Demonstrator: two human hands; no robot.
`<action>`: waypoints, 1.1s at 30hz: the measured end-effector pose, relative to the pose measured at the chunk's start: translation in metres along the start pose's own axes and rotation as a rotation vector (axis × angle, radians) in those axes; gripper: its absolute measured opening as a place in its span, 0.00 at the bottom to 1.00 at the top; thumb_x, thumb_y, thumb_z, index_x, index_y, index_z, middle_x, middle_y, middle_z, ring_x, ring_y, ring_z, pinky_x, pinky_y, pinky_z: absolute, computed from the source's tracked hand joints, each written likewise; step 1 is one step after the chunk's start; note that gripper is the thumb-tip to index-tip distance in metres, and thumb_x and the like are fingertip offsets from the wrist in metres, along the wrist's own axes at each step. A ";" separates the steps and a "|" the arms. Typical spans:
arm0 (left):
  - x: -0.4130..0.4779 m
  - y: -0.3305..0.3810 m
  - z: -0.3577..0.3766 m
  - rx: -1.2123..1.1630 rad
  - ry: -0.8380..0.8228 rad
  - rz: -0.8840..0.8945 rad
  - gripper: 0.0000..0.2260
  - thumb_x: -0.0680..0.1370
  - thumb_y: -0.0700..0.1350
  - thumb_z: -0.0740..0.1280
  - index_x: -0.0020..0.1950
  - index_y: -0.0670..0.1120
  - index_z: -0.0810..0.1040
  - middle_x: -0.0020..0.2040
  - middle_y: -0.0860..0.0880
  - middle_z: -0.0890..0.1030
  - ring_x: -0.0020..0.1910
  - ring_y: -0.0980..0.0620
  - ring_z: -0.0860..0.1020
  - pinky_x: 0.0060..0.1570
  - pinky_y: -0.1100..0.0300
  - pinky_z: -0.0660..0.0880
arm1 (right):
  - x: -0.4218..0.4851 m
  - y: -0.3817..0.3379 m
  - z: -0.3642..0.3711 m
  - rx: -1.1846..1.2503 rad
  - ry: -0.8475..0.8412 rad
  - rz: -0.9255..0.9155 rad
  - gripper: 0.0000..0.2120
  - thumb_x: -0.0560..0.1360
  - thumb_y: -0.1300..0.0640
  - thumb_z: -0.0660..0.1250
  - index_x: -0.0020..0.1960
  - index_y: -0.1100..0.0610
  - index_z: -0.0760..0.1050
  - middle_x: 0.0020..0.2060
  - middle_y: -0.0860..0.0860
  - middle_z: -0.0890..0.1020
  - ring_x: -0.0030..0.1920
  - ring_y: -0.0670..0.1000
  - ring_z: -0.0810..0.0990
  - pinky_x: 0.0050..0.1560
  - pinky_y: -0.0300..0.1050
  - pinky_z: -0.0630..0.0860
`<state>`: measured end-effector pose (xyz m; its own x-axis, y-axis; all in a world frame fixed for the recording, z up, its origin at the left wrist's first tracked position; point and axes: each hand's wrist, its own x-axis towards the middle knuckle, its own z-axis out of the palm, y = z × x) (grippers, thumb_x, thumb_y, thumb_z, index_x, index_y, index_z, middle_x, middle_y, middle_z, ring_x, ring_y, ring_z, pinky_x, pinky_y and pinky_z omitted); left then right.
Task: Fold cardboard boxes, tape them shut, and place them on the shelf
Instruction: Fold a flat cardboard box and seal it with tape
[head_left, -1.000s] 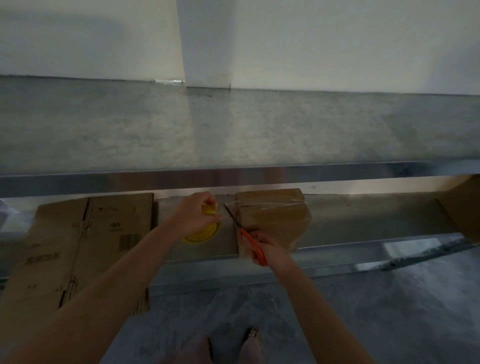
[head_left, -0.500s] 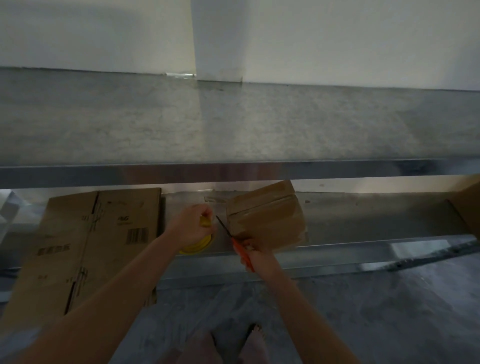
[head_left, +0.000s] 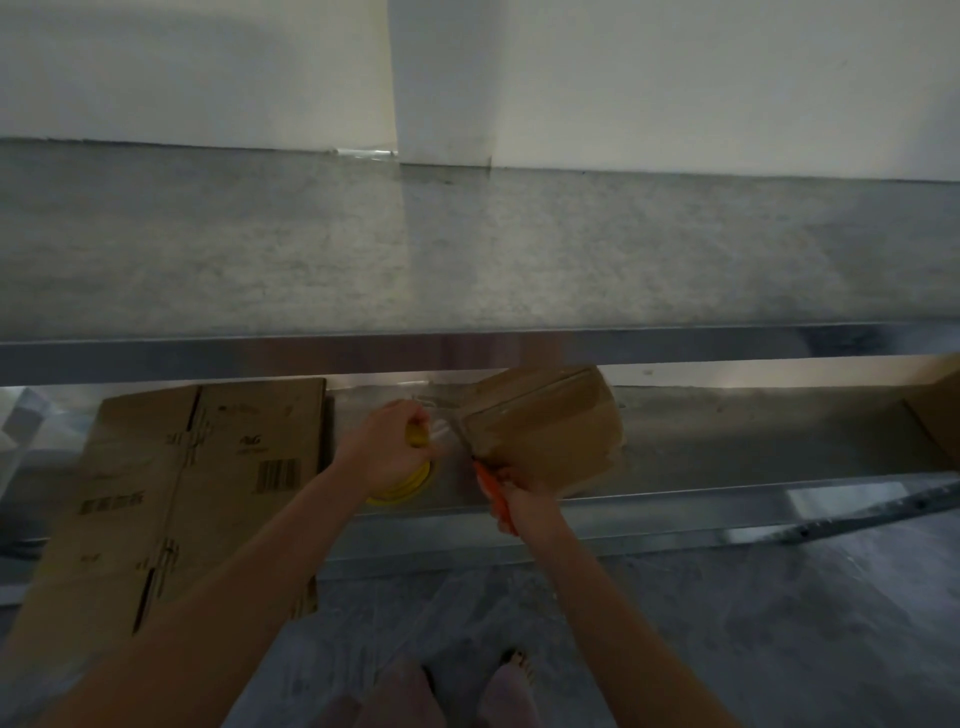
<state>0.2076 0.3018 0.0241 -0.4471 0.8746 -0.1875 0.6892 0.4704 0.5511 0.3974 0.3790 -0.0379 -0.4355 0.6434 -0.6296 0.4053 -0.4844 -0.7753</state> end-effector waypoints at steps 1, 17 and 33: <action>-0.001 0.002 0.000 -0.002 -0.001 0.018 0.13 0.72 0.55 0.72 0.52 0.53 0.74 0.53 0.56 0.75 0.49 0.56 0.72 0.44 0.60 0.65 | 0.003 0.002 -0.007 0.010 0.027 -0.002 0.09 0.76 0.54 0.69 0.37 0.53 0.77 0.37 0.57 0.76 0.26 0.46 0.69 0.20 0.35 0.62; -0.008 -0.017 0.032 -0.008 -0.105 -0.044 0.07 0.80 0.53 0.61 0.55 0.53 0.72 0.55 0.56 0.72 0.50 0.53 0.76 0.51 0.53 0.76 | -0.011 0.000 -0.062 -0.270 -0.050 -0.223 0.05 0.79 0.50 0.63 0.47 0.44 0.77 0.29 0.45 0.76 0.23 0.39 0.72 0.25 0.32 0.67; -0.013 -0.018 0.049 0.128 0.069 0.266 0.02 0.77 0.45 0.68 0.47 0.52 0.77 0.58 0.57 0.68 0.41 0.57 0.74 0.38 0.67 0.69 | -0.008 0.004 -0.070 -0.175 -0.002 -0.104 0.10 0.78 0.53 0.68 0.38 0.47 0.81 0.36 0.55 0.79 0.29 0.44 0.73 0.25 0.35 0.65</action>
<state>0.2288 0.2876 -0.0230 -0.2757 0.9612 0.0074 0.8518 0.2407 0.4652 0.4592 0.4134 -0.0321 -0.4842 0.6831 -0.5468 0.4914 -0.3048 -0.8159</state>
